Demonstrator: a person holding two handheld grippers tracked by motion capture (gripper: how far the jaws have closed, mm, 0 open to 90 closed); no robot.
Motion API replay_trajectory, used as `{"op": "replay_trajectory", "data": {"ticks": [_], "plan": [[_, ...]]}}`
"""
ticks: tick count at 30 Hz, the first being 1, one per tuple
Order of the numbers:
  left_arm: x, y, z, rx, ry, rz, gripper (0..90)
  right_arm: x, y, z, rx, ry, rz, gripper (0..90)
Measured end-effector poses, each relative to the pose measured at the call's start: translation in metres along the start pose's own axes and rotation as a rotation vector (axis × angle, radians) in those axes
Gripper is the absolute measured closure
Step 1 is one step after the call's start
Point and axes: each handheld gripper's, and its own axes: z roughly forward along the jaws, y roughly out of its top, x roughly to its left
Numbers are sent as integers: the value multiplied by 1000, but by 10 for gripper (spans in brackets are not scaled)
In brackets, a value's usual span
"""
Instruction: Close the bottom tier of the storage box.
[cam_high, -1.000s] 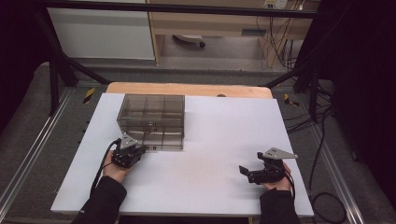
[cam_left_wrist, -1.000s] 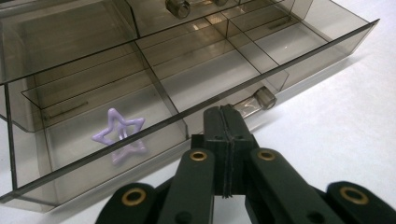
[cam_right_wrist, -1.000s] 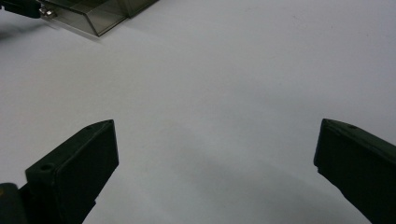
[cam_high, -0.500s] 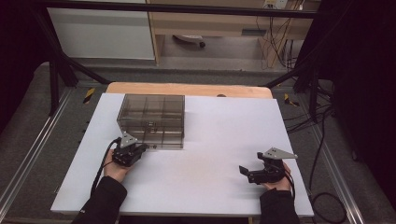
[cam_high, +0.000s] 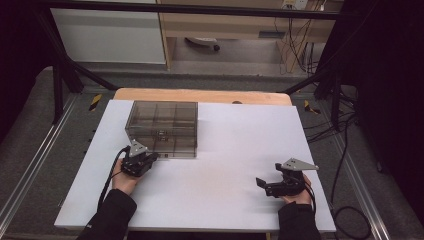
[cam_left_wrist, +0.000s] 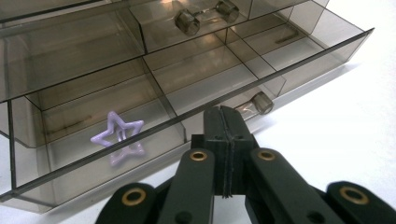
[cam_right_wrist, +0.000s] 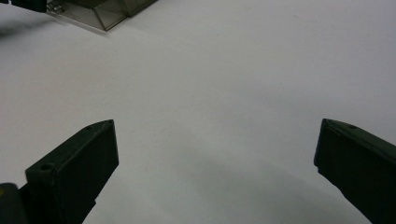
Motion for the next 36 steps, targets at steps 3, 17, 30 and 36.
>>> {"op": "replay_trajectory", "data": {"ticks": [3, 17, 30, 36], "plan": [[0, 0, 1, -2, 3, -1, 900, 0, 0, 0, 1, 0, 0, 7], [2, 2, 4, -12, 9, -6, 900, 0, 0, 0, 3, 0, -1, 7], [3, 2, 7, -21, 20, -12, 900, 0, 0, 0, 4, 0, 0, 7], [4, 2, 9, -24, 24, -11, 900, 0, 0, 0, 2, 1, -1, 7]]}}
